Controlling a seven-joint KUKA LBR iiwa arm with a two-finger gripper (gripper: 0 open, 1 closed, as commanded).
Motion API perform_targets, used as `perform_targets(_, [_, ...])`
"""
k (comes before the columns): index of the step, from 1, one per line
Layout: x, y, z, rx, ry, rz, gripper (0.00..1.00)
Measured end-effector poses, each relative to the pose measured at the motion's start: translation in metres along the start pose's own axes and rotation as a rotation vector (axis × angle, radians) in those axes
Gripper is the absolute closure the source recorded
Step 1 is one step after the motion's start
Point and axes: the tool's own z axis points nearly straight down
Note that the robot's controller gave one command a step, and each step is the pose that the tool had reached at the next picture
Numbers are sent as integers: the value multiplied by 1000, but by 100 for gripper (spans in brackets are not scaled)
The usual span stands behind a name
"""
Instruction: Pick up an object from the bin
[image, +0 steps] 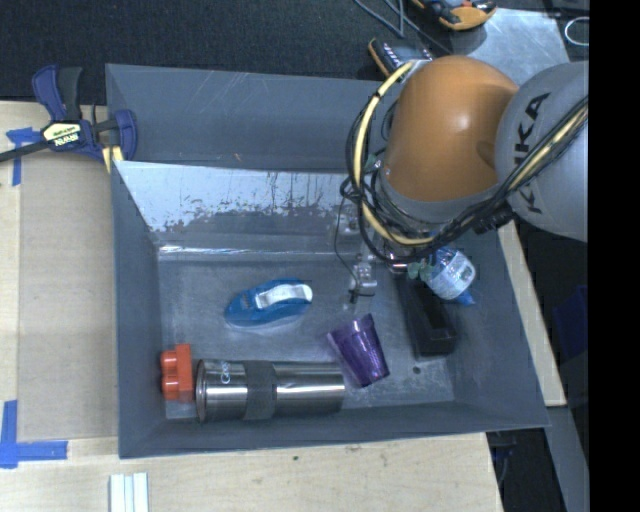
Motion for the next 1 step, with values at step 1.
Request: perform_targets(1, [-1, 0, -5, 0, -9, 2, 0])
